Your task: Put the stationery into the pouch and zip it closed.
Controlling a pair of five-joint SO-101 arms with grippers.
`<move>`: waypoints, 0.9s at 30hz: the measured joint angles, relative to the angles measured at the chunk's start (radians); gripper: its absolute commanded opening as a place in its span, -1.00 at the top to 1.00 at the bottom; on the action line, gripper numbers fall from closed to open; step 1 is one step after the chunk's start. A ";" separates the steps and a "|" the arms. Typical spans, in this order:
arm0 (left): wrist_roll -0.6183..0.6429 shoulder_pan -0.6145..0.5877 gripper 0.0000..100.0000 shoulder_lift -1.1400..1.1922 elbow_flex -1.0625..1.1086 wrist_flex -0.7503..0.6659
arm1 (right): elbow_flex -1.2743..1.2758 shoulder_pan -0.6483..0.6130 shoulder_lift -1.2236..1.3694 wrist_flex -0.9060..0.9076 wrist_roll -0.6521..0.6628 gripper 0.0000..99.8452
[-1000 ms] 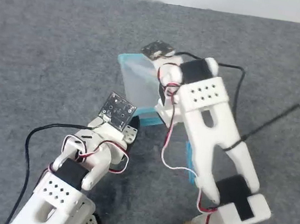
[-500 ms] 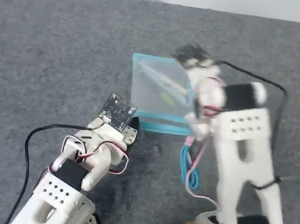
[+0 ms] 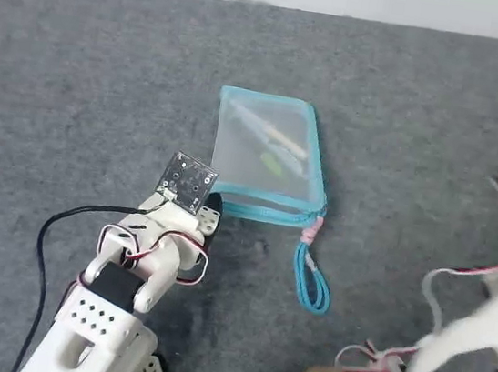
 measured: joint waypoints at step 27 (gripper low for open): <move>0.000 0.000 0.98 0.000 0.014 0.000 | -0.284 0.216 0.697 -0.221 0.055 0.58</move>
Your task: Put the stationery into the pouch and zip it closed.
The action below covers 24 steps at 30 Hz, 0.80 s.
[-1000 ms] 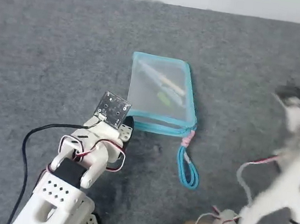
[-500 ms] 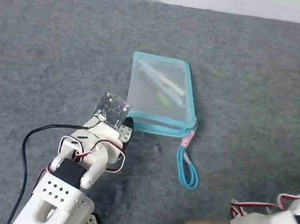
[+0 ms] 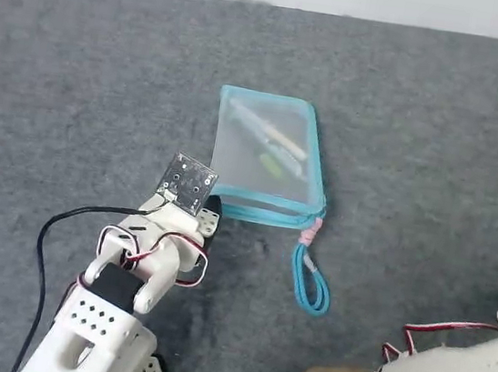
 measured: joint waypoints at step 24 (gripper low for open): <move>0.000 -0.002 0.97 0.000 0.002 0.000 | -0.055 0.060 0.132 -0.051 0.021 0.96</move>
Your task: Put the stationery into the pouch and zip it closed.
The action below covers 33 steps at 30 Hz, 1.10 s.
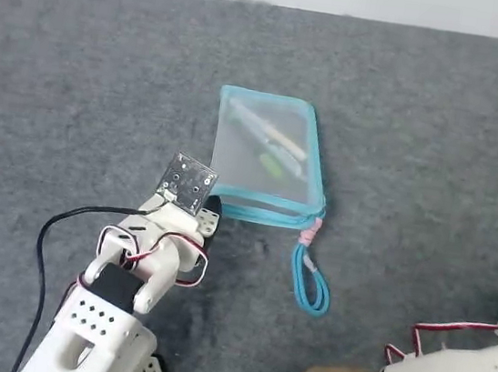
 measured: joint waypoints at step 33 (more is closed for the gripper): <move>0.000 -0.002 0.97 0.000 0.000 0.000 | 0.302 -1.645 -0.950 0.451 -0.855 0.99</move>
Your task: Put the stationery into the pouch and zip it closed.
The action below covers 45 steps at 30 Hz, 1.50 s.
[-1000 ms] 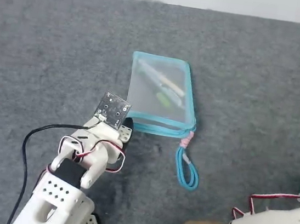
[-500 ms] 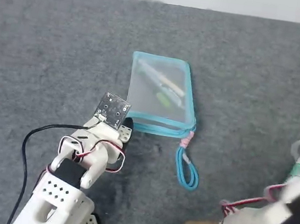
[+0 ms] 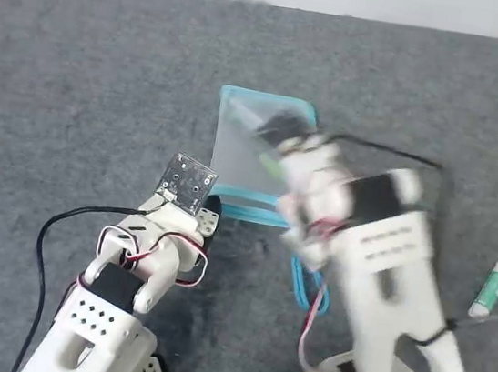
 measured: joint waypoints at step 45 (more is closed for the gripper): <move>-0.023 0.129 0.97 -0.002 -0.009 -0.006 | -0.552 -0.009 0.493 0.020 -0.157 0.62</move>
